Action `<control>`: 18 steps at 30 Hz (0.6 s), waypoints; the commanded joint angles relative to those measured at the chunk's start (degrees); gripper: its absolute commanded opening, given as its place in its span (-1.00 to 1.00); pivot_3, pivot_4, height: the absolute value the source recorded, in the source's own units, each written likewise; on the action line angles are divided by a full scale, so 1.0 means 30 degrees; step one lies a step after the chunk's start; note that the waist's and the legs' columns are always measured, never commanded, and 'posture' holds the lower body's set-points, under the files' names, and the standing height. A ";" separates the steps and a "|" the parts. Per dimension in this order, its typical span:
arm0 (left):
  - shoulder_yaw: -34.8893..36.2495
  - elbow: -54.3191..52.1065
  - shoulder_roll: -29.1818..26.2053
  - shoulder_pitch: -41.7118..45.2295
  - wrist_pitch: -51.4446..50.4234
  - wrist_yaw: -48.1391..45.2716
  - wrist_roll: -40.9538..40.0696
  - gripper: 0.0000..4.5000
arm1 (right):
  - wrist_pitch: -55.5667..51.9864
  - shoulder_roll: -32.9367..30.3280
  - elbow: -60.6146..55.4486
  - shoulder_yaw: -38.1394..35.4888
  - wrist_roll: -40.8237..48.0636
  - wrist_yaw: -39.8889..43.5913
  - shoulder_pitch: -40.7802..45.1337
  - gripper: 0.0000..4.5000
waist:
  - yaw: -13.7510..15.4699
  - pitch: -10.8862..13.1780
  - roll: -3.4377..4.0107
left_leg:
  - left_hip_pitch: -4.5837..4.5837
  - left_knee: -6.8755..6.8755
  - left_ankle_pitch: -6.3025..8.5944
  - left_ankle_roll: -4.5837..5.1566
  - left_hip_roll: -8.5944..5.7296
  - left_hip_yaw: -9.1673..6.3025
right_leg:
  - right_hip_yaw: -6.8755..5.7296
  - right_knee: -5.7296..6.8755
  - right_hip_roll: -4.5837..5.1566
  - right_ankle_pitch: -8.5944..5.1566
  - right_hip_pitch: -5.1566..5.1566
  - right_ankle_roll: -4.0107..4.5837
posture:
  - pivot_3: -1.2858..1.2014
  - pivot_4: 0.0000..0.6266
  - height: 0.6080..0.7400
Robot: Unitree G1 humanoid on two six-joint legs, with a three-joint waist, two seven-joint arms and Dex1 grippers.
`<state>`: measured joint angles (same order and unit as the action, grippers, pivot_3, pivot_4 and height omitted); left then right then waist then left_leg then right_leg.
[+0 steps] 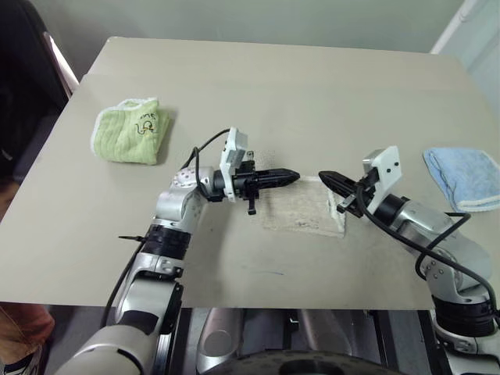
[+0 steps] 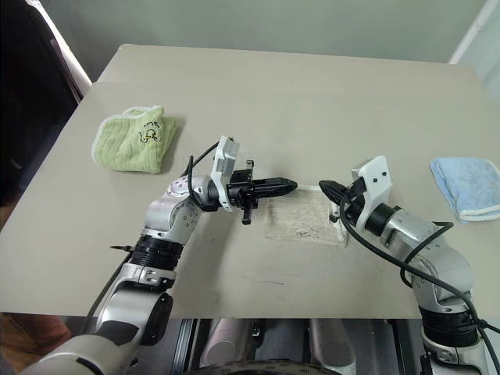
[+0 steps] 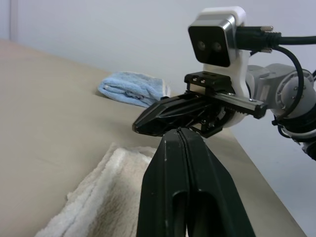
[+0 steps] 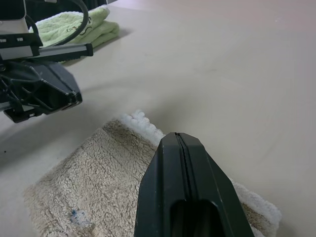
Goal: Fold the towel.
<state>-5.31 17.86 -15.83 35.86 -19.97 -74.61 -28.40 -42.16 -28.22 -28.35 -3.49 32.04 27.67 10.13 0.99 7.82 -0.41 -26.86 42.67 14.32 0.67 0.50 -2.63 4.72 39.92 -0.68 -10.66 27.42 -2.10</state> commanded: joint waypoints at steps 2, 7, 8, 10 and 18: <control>-0.0441 0.0114 0.0187 0.0105 0.1716 0.0910 0.1419 -0.98 | 0.0595 0.0401 -0.0168 0.0048 -0.0258 -0.0231 0.0296 -1.00 | 0.0000 0.0000 0.0001 | 0.0001 0.0000 0.0000 0.0000 0.0000 0.0001 | 0.0000 0.0001 0.0000 0.0000 0.0000 0.0000 | 0.03 -0.52 0.36; -0.1565 0.1174 0.0571 -0.0376 0.1943 0.0848 0.2530 -0.98 | 0.1279 0.1590 0.0871 0.0844 -0.0980 -0.0629 -0.0492 -1.00 | -0.0008 0.0000 0.0001 | 0.0006 0.0003 0.0001 0.0001 0.0001 -0.0002 | 0.0000 0.0002 -0.0001 -0.0001 -0.0002 0.0000 | 0.03 -0.52 0.36; -0.1847 0.1463 0.0685 -0.0530 0.2111 0.0814 0.2814 -0.98 | 0.1505 0.1903 0.1307 0.1072 -0.1303 -0.0765 -0.0698 -1.00 | -0.0009 0.0000 0.0001 | 0.0005 0.0001 0.0002 0.0000 0.0003 -0.0001 | -0.0001 0.0001 -0.0001 0.0002 0.0001 0.0004 | 0.03 -0.52 0.36; -0.2376 0.2053 0.0859 -0.0771 0.2530 0.0811 0.3432 -0.98 | 0.2019 0.2288 0.2168 0.1583 -0.2077 -0.0901 -0.1127 -1.00 | 0.0000 0.0000 0.0001 | 0.0002 0.0004 0.0003 0.0004 0.0002 -0.0006 | -0.0001 0.0000 0.0001 0.0005 -0.0002 0.0007 | 0.03 -0.52 0.36; -0.2645 0.3441 0.1544 -0.1262 0.3161 0.0973 0.4085 -0.98 | 0.3597 0.2539 0.4334 0.2310 -0.4164 -0.1196 -0.2307 -1.00 | 0.0020 -0.0024 0.0016 | 0.0256 0.0009 0.0059 0.0051 0.0002 -0.0034 | 0.0002 -0.0032 0.0010 -0.0057 -0.0276 -0.0075 | 0.03 -0.52 0.36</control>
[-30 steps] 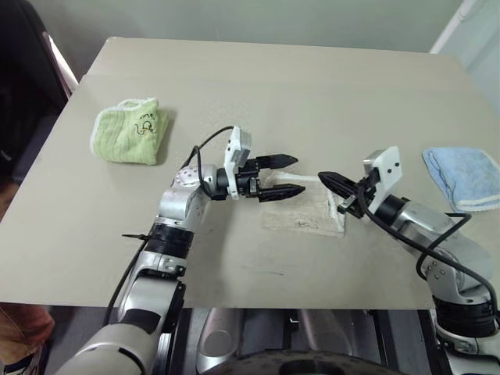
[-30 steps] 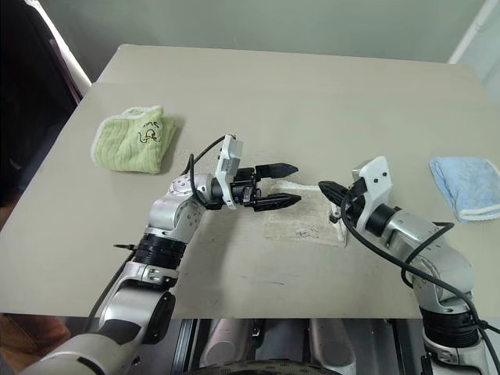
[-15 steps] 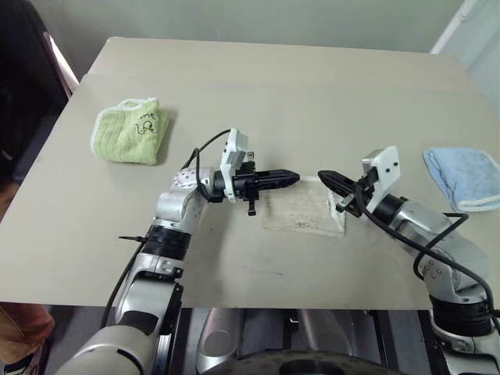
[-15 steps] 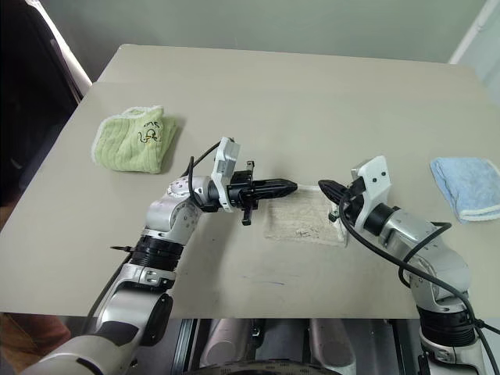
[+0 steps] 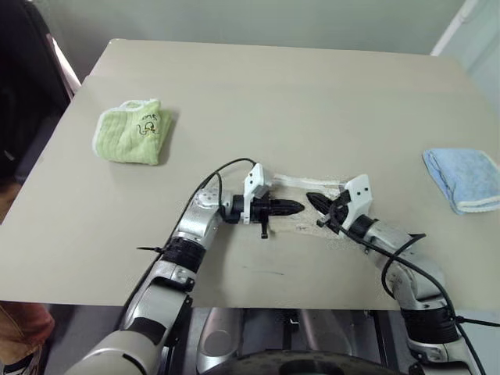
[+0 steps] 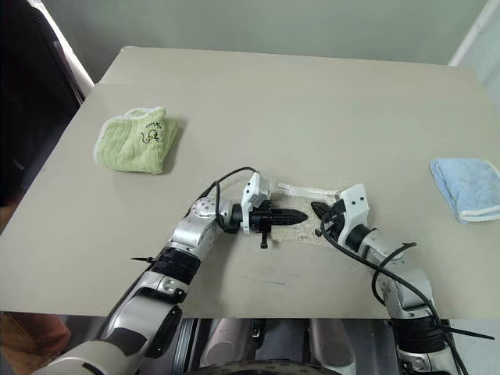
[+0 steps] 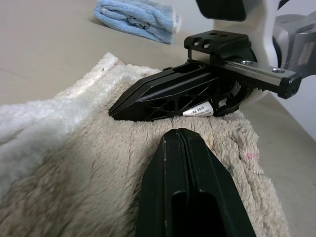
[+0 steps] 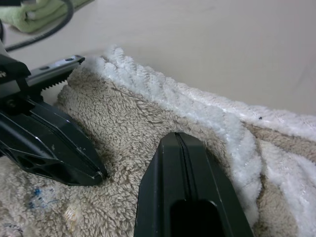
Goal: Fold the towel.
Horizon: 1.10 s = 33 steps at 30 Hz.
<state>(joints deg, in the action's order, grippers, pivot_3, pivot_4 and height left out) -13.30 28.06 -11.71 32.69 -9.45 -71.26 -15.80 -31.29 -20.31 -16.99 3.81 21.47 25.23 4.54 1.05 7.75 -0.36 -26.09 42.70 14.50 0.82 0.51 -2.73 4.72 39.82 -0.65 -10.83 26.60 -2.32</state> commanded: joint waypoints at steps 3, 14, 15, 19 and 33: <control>0.0237 -0.0089 -0.0171 -0.0091 -0.0591 -0.0546 -0.0312 -0.98 | -0.0306 -0.0374 0.0016 -0.0496 0.0020 0.0280 -0.0535 -1.00 | 0.0001 -0.0002 0.0001 | 0.0049 0.0002 0.0037 -0.0018 -0.0003 -0.0016 | 0.0003 -0.0007 0.0003 -0.0024 -0.0055 -0.0013 | 0.03 -0.52 0.36; 0.2286 -0.3769 -0.1077 0.0800 -0.4791 -0.0999 -0.3684 0.19 | -0.4242 -0.2272 -0.3658 -0.4627 0.6634 0.1953 0.1080 0.30 | -0.0016 0.0005 0.0009 | -0.0125 -0.0007 0.0060 -0.0049 -0.0002 0.0034 | 0.0012 -0.0007 -0.0003 -0.0015 0.0122 0.0098 | 0.03 -0.52 0.36; 0.2360 -0.4129 -0.1192 0.0805 -0.5085 -0.1007 -0.3885 0.36 | -0.4594 -0.2494 -0.3776 -0.4923 0.7168 0.1995 0.1248 0.45 | -0.0015 0.0005 0.0008 | -0.0124 -0.0008 0.0060 -0.0049 -0.0002 0.0037 | 0.0014 -0.0007 -0.0003 -0.0021 0.0122 0.0094 | 0.03 -0.52 0.36; 0.2531 -0.5262 -0.1650 0.0766 -0.5648 -0.0896 -0.4285 0.98 | -0.6116 -0.3275 -0.3874 -0.6137 0.9819 0.2273 0.1726 1.00 | -0.0009 0.0006 0.0007 | -0.0115 -0.0013 0.0059 -0.0047 -0.0001 0.0036 | 0.0016 -0.0006 -0.0004 -0.0052 0.0117 0.0063 | 0.03 -0.52 0.36; 0.2705 -0.9108 -0.5152 -0.1898 -0.6861 -0.0038 -0.4258 0.98 | -1.4215 -0.8993 0.4028 -0.4841 1.2423 0.5792 0.4633 1.00 | -0.0083 0.0013 0.0012 | -0.0207 -0.0045 0.0065 -0.0054 0.0006 0.0026 | 0.0024 0.0003 -0.0006 -0.0096 0.0236 0.0037 | 0.03 -0.52 0.36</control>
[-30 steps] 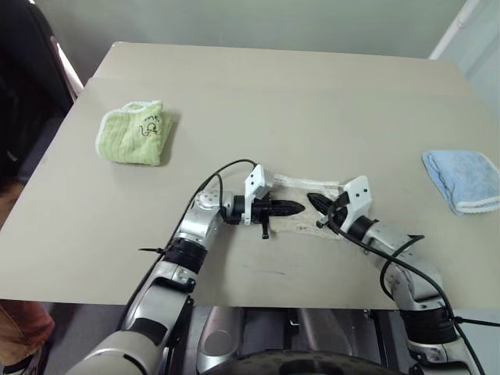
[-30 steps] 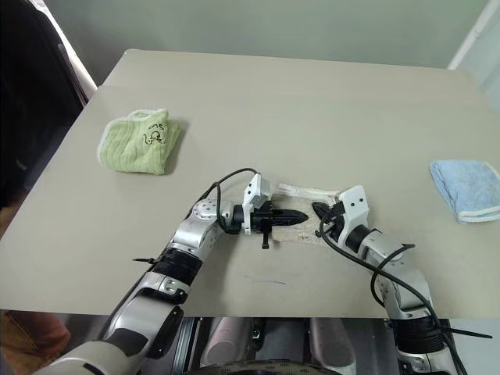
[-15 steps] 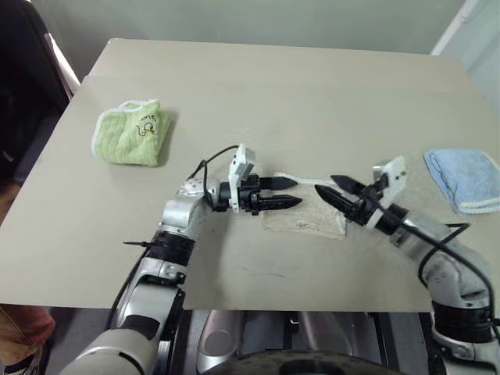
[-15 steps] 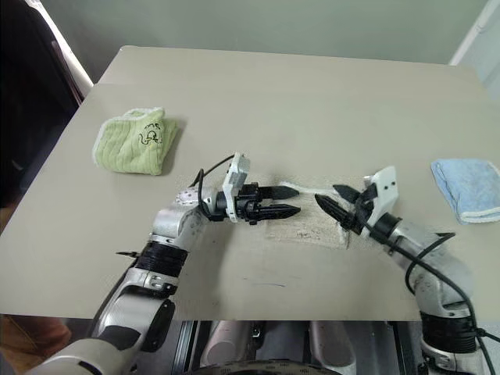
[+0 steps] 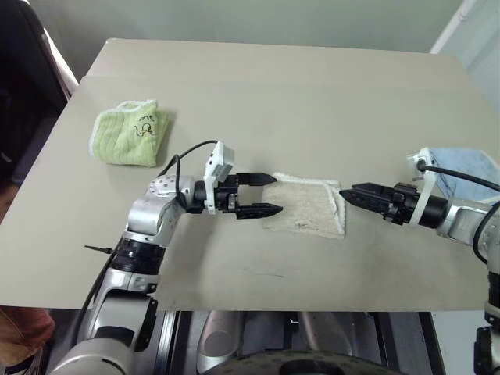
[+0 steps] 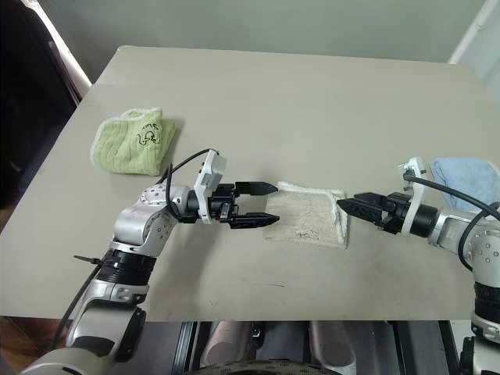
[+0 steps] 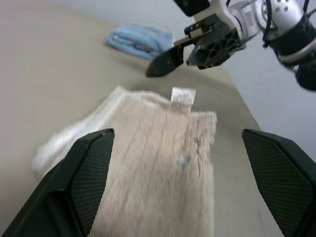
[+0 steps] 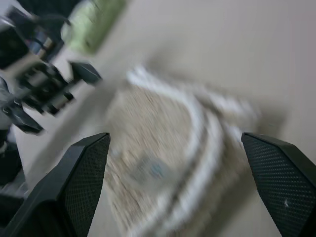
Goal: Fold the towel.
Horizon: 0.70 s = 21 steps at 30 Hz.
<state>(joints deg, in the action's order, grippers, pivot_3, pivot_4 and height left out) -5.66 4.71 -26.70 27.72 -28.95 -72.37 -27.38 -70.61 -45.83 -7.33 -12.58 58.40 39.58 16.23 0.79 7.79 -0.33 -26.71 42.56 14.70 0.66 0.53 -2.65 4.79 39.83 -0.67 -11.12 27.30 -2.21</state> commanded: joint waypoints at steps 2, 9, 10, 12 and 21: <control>0.0171 -0.1685 -0.0225 -0.0407 -0.0636 0.0503 -0.0568 0.98 | -0.1430 -0.0581 0.1295 0.0963 -0.0119 0.1232 0.1090 1.00 | 0.0005 0.0000 0.0000 | -0.0060 0.0000 -0.0005 0.0005 0.0000 0.0005 | -0.0001 0.0001 0.0001 0.0067 0.0058 0.0109 | 0.03 -0.52 0.36; 0.0374 -0.3898 -0.1371 -0.1267 -0.2752 0.1285 -0.1504 0.98 | -0.1881 -0.0107 0.3944 0.2656 -0.1335 0.2353 0.2673 1.00 | -0.0037 0.0000 0.0000 | -0.0089 -0.0002 -0.0009 0.0014 0.0019 0.0024 | -0.0004 0.0007 0.0000 0.0110 0.0107 0.0180 | 0.03 -0.52 0.36; 0.0370 -0.4033 -0.1489 -0.1396 -0.2799 0.1351 -0.1550 0.98 | -0.1912 0.0120 0.4126 0.2804 -0.1389 0.2487 0.2816 1.00 | -0.0061 -0.0001 0.0000 | -0.0083 -0.0004 -0.0009 0.0014 0.0028 0.0024 | -0.0004 0.0008 -0.0001 0.0114 0.0107 0.0191 | 0.03 -0.52 0.36; 0.0407 -0.4253 -0.1612 -0.1587 -0.2960 0.1553 -0.1751 0.98 | -0.2008 0.0575 0.4294 0.2986 -0.1479 0.2656 0.3025 1.00 | -0.0093 -0.0001 -0.0001 | -0.0065 -0.0011 -0.0009 0.0013 0.0047 0.0031 | -0.0011 0.0008 -0.0013 0.0130 0.0100 0.0219 | 0.03 -0.52 0.36; 0.0171 -0.5397 -0.1461 -0.2402 -0.3039 0.2530 -0.2044 0.98 | -0.2744 0.2465 0.4002 0.3070 -0.1449 0.2645 0.3192 1.00 | -0.0417 -0.0003 -0.0003 | 0.0012 -0.0062 -0.0037 -0.0015 0.0095 0.0032 | -0.0014 0.0031 -0.0063 0.0177 0.0090 0.0320 | 0.03 -0.52 0.36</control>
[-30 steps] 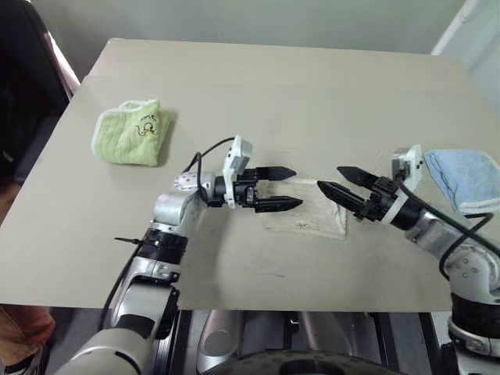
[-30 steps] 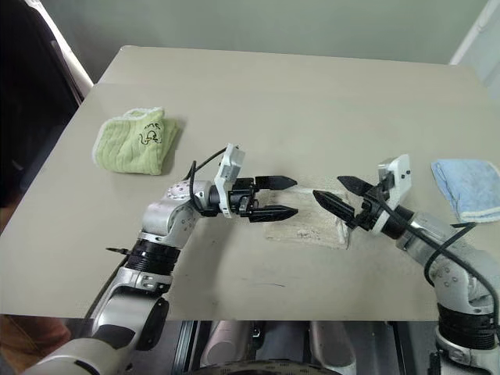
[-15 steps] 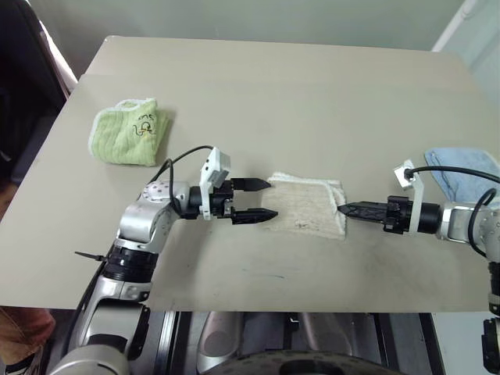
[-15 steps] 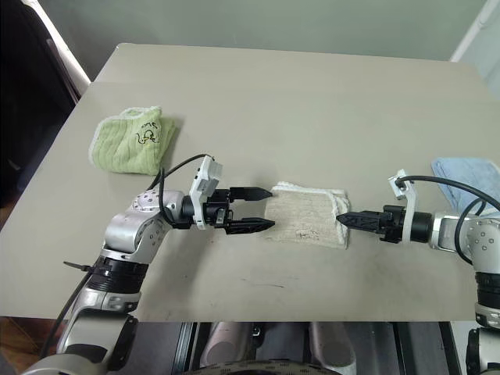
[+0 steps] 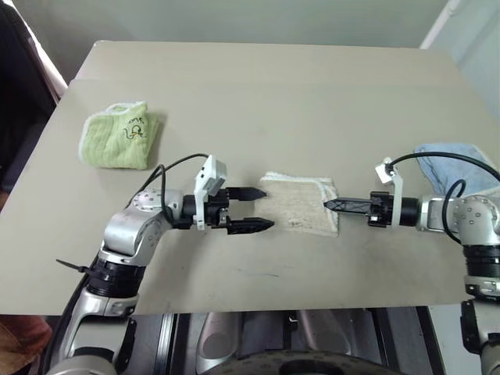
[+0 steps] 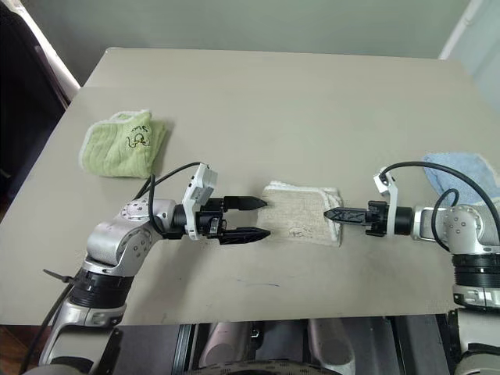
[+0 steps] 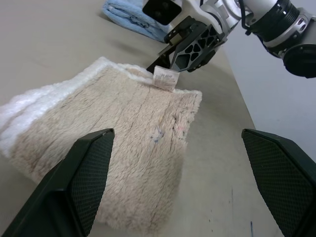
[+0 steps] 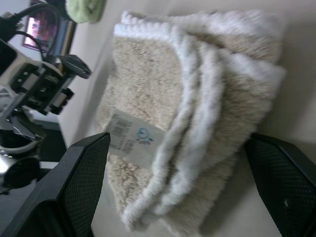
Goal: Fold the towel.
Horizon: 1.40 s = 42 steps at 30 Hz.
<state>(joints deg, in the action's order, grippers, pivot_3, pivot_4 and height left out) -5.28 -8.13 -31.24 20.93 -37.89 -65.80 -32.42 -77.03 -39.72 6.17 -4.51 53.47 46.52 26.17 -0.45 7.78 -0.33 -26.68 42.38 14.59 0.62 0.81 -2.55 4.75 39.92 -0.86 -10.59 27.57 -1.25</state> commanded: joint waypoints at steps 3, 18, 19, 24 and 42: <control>-0.0198 -0.1472 0.0059 -0.0288 0.0034 0.0608 -0.0221 0.98 | -0.0666 0.0614 -0.0696 0.0453 0.0109 0.0293 -0.0242 1.00 | -0.0010 -0.0001 -0.0001 | 0.0024 -0.0032 -0.0005 -0.0010 0.0008 0.0003 | 0.0000 -0.0001 -0.0007 -0.0008 -0.0004 0.0023 | 0.03 -0.52 0.36; -0.0934 -0.1765 0.0482 -0.0084 0.0096 0.1611 -0.0104 1.00 | -0.0070 0.0906 -0.1216 0.0539 -0.0568 0.0468 -0.0781 -0.63 | -0.0001 -0.0007 -0.0012 | 0.0097 -0.0072 -0.0009 -0.0038 0.0009 0.0012 | 0.0002 -0.0003 -0.0004 -0.0028 -0.0061 0.0043 | 0.03 -0.52 0.36; -0.0966 -0.1731 0.0513 -0.0045 0.0126 0.1649 -0.0089 1.00 | -0.0059 0.1026 -0.1185 0.0366 -0.0566 0.0346 -0.0763 -0.79 | -0.0002 -0.0010 -0.0016 | 0.0110 -0.0071 -0.0009 -0.0038 0.0009 0.0009 | 0.0000 -0.0003 -0.0006 -0.0027 -0.0077 0.0045 | 0.03 -0.52 0.36; -0.1058 -0.1596 0.0688 0.0159 0.0142 0.1772 -0.0079 1.00 | -0.0283 0.1345 -0.1683 -0.0619 -0.0288 -0.0127 -0.0889 -0.97 | -0.0007 -0.0008 -0.0014 | 0.0210 -0.0062 -0.0014 -0.0034 0.0002 0.0009 | 0.0004 -0.0001 0.0002 -0.0120 -0.0171 -0.0113 | 0.03 -0.52 0.36; -0.1413 -0.0121 0.1573 0.1647 -0.0646 0.0510 -0.1210 1.00 | -0.0489 0.3530 -0.7494 -1.1184 0.5004 -0.9760 -0.0298 -0.97 | 0.0129 0.0007 0.0009 | 0.0111 -0.0071 0.0013 -0.0041 -0.0005 0.0010 | 0.0003 -0.0005 0.0011 -0.0055 -0.0078 0.0026 | 0.03 -0.52 0.36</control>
<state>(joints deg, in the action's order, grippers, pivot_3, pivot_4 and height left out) -8.93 -8.18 -27.34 24.63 -40.01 -63.85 -35.76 -81.41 -29.59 -13.86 -33.59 66.31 21.94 24.33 -0.06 7.80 -0.30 -26.34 42.16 14.62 0.51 0.79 -2.53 4.76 39.90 -0.82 -10.75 27.33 -1.18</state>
